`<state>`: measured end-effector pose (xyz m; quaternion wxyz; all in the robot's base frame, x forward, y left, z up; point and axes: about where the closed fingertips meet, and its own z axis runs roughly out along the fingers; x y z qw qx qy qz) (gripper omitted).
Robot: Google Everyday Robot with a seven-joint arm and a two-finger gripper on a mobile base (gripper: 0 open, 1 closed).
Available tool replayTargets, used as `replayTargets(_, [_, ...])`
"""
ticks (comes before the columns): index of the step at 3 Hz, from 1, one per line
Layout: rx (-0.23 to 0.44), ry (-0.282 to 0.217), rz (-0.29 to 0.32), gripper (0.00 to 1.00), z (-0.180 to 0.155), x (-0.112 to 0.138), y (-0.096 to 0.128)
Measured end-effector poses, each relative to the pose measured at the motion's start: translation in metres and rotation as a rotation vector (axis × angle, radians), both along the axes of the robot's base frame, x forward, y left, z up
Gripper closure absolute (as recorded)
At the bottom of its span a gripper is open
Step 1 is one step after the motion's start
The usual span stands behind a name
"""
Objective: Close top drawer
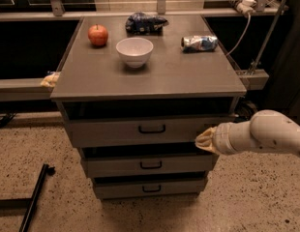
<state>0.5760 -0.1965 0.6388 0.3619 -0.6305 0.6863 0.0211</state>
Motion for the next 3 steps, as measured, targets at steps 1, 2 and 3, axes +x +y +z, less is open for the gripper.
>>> replayTargets(1, [0.001, 0.032, -0.010, 1.00, 0.022, -0.041, 0.003])
replayTargets(2, [-0.016, 0.015, -0.008, 1.00, 0.036, -0.044, 0.003])
replayTargets(3, [-0.066, 0.043, -0.007, 1.00, 0.031, -0.047, -0.010])
